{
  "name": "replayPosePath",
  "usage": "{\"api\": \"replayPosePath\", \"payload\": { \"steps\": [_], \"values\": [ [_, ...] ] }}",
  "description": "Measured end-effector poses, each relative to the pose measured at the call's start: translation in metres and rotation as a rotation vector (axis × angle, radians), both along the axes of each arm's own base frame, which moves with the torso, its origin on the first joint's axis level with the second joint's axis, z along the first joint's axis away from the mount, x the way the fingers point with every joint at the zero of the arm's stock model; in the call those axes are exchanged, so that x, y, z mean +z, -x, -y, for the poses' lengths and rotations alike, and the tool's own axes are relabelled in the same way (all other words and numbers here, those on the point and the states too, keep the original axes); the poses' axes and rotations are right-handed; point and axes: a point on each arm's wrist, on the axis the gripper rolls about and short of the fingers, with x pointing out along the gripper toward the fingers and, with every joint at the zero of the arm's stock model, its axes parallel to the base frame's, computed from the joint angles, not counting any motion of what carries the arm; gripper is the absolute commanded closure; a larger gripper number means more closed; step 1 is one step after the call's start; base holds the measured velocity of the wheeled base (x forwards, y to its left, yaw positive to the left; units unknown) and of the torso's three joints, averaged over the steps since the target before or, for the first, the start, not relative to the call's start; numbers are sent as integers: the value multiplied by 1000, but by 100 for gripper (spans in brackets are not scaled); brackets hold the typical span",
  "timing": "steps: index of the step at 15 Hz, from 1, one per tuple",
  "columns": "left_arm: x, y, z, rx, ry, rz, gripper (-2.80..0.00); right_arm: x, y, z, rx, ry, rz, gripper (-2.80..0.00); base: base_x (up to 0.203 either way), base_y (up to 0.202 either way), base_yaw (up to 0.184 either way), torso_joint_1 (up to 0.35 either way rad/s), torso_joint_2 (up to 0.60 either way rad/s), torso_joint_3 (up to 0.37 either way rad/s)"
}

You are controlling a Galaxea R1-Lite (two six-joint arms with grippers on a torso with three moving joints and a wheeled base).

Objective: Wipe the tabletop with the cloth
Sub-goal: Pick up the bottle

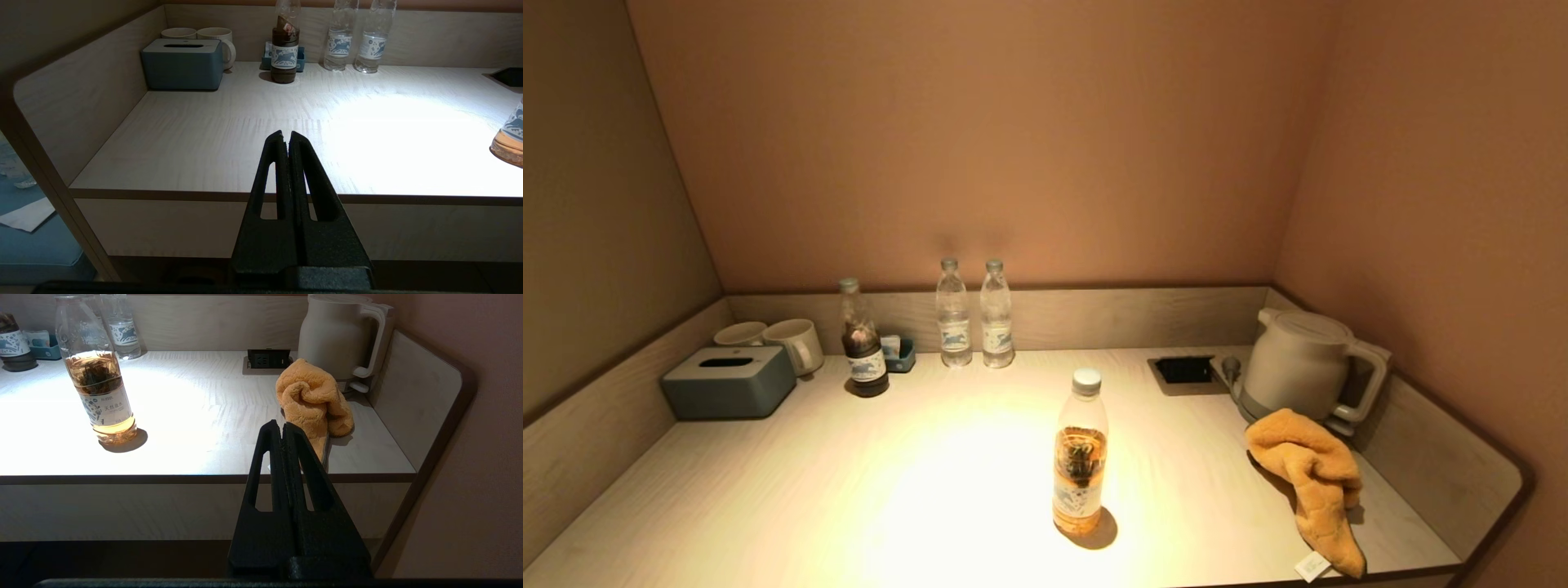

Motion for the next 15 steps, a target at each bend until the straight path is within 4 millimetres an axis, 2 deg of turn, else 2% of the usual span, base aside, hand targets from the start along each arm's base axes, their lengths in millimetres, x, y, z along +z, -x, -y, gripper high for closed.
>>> {"api": "replayPosePath", "payload": {
  "steps": [15],
  "values": [
    [0,0,0,0,0,0,0,0,0,0,-1,-1,1,0,0,0,0,0,0,0]
  ]
}}
